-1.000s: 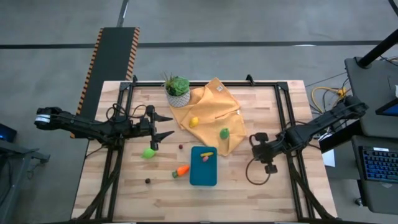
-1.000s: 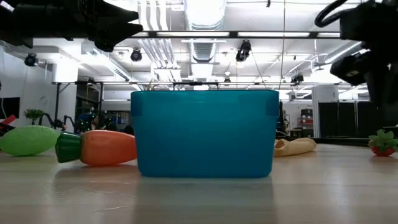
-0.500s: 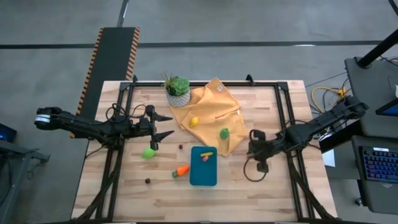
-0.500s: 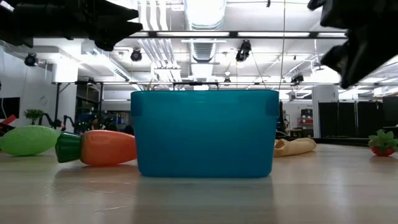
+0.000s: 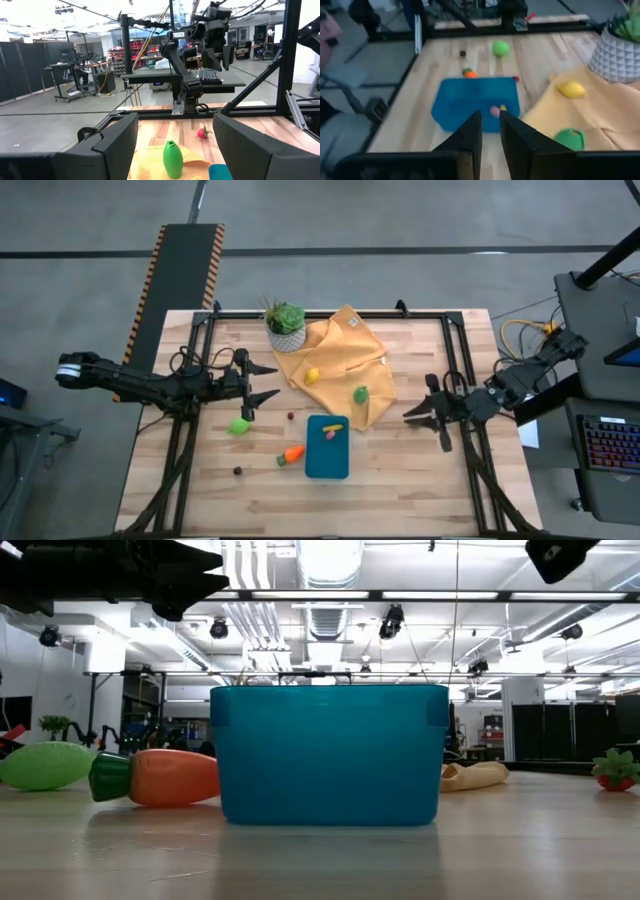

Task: Pick and placing Produce into tupperware
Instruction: Put the strawberry into the bin

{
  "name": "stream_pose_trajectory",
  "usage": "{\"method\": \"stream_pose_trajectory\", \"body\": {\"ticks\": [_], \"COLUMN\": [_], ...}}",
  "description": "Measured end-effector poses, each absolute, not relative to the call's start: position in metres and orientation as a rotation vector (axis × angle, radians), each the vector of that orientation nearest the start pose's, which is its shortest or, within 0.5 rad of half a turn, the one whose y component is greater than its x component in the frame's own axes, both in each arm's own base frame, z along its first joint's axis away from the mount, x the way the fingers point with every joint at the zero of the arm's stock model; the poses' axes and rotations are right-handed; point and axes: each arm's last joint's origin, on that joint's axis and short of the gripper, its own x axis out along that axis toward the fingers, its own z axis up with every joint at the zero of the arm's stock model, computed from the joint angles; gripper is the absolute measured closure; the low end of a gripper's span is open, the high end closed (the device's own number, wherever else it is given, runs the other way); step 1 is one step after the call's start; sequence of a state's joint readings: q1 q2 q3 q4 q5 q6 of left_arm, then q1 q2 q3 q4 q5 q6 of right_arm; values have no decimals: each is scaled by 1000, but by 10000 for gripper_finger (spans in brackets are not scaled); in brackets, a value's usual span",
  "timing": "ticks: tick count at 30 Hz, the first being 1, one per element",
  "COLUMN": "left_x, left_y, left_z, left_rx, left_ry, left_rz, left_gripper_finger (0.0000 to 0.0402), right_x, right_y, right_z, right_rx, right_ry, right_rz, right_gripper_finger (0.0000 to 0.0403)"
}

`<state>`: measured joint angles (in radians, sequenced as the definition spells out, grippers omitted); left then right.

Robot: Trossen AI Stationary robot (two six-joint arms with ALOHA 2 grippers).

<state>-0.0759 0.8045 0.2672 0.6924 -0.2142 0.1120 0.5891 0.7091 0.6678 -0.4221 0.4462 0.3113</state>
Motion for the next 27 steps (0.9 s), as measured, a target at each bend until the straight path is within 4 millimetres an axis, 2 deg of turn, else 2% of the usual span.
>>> {"method": "stream_pose_trajectory", "body": {"ticks": [5, 10, 13, 21, 27], "left_x": [173, 173, 173, 173, 173], "left_y": [-7, -7, -7, -7, -7], "left_z": [235, 235, 235, 235, 234], "left_rx": [89, 89, 89, 89, 90], "left_ry": [-146, -145, -145, -145, -142], "left_rz": [146, 146, 147, 147, 146], "left_gripper_finger": [157, 157, 157, 157, 157], "right_x": [124, 116, 113, 123, 134], "right_y": [66, 55, 55, 64, 71], "right_z": [264, 242, 236, 224, 216], "right_rx": [156, 472, 617, 859, 886], "right_ry": [616, 807, 853, 996, 1077], "right_rz": [-40, -379, -504, -591, -580], "right_gripper_finger": [344, 344, 344, 334, 264]}}
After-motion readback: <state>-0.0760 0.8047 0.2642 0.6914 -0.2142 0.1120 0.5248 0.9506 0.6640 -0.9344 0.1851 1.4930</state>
